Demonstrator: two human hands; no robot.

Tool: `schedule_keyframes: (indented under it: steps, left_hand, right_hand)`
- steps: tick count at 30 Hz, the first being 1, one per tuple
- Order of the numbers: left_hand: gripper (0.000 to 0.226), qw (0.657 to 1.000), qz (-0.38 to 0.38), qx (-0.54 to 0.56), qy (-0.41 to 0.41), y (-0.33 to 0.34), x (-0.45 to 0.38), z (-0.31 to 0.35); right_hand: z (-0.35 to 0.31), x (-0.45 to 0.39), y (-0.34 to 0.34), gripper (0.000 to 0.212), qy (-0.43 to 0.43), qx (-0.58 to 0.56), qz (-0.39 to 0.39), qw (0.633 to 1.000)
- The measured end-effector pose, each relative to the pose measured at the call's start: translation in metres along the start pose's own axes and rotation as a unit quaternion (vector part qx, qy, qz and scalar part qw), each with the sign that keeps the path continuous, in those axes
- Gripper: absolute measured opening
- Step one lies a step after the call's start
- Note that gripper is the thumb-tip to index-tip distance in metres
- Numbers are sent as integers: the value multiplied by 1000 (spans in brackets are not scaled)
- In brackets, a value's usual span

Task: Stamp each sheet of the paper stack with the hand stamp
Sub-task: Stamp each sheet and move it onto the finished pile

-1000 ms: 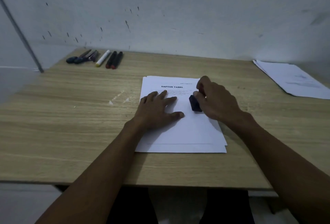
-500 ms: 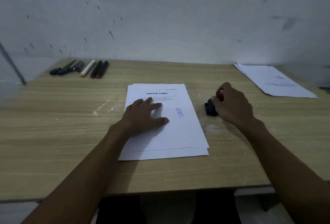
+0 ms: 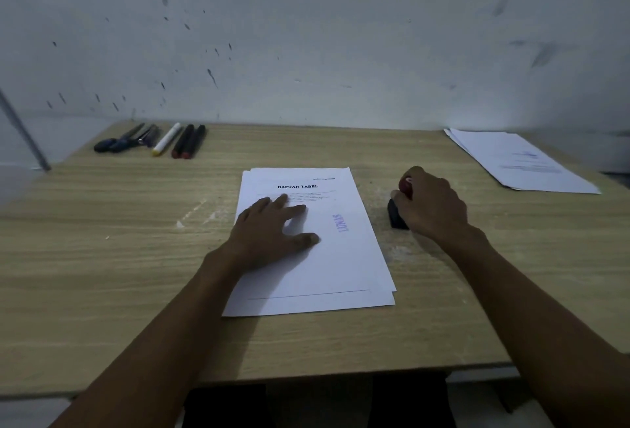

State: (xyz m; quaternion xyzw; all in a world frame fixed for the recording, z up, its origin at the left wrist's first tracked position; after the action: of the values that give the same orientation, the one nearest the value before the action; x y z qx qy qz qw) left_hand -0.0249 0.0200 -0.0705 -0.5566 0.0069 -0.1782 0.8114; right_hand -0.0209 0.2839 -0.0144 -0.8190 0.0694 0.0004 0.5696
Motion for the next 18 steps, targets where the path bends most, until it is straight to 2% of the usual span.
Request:
schedule_keyframes:
  steps: [9,12,13,15,16,18]
  left_hand:
    - [77,1000,8,11,4,-1,-1,0]
    - [75,999,19,50,14,-3,1,4]
    - [72,995,38,84,23,-5,3,6]
    - [58,979,124,157,33,-10,8,7]
    - [50,968,180,177,14,-13,11,6]
    - [44,946,261,174,-82,-19,17,0]
  right_hand:
    - [-3,1,3,30,7,-2,2,1000]
    - [-1,2,4,37,1,-18,-6,1000]
    - [-1,2,4,42,4,-23,-8,1000]
    - [0,4,5,59,24,-20,1,1000]
    - [-1,6,5,67,36,-10,19,999]
    - [-6,13,4,75,29,10,88,996]
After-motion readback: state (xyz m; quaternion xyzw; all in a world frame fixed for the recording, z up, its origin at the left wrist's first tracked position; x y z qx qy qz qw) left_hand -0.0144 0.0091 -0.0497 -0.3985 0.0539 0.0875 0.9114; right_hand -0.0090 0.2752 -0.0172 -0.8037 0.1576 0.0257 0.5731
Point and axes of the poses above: each hand's wrist, its own x-axis away from the middle knuckle, its own y-axis out of the palm, z = x × y, the point moved 1 cm from there along -x, towards the middle knuckle, and after that the axes turned 12 degrees about -z, right-handed, at the moved point
